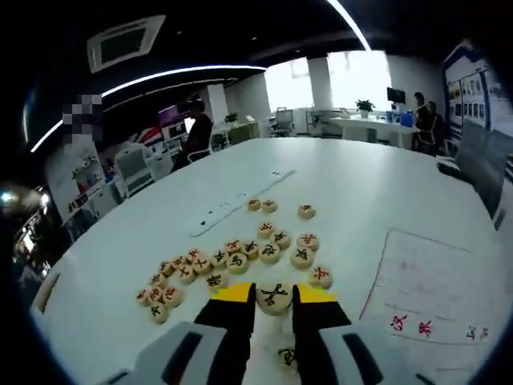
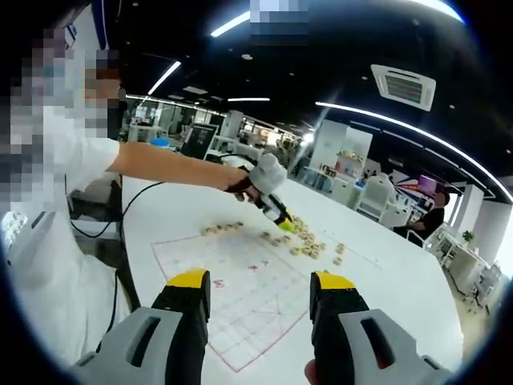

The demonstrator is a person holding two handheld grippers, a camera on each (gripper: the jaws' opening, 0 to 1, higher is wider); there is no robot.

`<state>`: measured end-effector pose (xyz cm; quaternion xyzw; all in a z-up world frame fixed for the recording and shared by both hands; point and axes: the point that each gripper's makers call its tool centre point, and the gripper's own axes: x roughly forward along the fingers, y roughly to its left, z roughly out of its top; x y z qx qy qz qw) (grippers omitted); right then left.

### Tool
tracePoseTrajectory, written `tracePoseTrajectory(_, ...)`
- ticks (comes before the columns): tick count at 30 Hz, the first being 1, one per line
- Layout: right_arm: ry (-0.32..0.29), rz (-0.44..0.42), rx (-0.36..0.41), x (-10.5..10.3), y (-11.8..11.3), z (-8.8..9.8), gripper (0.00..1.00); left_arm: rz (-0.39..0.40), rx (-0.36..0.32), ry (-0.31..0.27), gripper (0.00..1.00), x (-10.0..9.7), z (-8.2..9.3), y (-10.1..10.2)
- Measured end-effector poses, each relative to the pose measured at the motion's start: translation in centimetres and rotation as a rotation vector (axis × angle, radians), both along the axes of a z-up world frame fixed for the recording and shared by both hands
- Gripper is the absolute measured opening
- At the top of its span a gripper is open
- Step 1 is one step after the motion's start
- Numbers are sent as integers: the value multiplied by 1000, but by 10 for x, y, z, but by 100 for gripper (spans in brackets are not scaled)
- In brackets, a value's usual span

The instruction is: Pick up the chess pieces one by one and place each piece onto its starting position on the chessboard, setting the pieces on their correct points until all the chess pieces are arranged in the starting layout

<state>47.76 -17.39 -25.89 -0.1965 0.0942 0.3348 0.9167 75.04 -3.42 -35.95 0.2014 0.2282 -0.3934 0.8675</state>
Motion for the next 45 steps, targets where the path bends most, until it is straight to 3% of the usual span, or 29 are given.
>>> tracePoseTrajectory(4, 0, 4, -3, -2, 4, -1, 50, -88, -2, 3, 21, -53, 4, 14)
tracePoseTrajectory(13, 1, 8, -8, -2, 7, -2, 50, -171, -28, 24, 21, -136, 11, 57)
tracePoseTrajectory(18, 2, 12, -10, -3, 10, -2, 50, -179, -52, 54, 21, -164, 10, 75)
tracePoseTrajectory(23, 4, 12, -14, -3, 11, -3, 50, -200, -37, 82, 21, -194, -3, 88)
tracePoseTrajectory(31, 4, 16, -16, -3, 11, -3, 50, -194, -39, 133, 21, -213, -26, 100)
tracePoseTrajectory(45, 3, 13, -16, -2, 9, -3, 50, -187, -38, 153, 21, -209, -39, 96)
